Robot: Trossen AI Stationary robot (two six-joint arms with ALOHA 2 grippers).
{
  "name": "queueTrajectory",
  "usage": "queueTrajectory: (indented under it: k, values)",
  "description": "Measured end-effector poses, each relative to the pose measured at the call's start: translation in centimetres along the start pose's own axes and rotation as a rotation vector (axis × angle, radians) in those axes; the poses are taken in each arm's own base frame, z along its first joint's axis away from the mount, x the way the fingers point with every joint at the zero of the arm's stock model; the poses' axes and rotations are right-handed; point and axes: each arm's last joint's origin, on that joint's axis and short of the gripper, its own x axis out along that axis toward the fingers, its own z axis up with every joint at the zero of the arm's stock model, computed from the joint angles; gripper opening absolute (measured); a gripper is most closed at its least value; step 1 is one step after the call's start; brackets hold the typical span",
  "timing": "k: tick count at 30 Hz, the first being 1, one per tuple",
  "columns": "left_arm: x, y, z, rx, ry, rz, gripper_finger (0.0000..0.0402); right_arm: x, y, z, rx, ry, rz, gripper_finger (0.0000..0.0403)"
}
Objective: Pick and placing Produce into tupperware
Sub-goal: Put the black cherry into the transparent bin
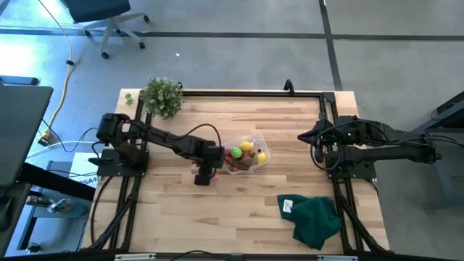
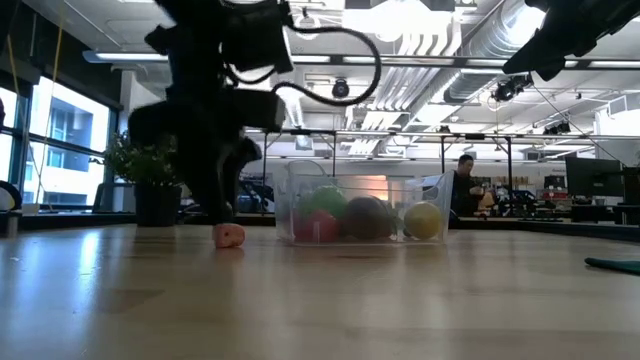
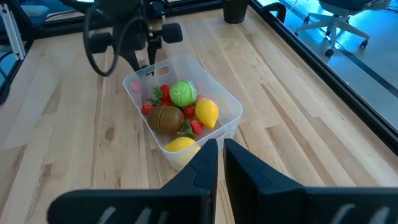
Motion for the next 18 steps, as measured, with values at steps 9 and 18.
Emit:
queueTrajectory:
  k: [9, 18]
  values:
    - [-5.8, 0.2, 4.1, 0.094, -0.066, 0.022, 0.0118, 0.0, 0.0, 0.0, 0.000, 0.001, 0.000, 0.0019]
    - [-10.9, 1.6, 8.8, 0.189, -0.390, 0.057, 0.0119, 0.0, 0.0, 0.0, 0.000, 0.000, 0.000, 0.0019]
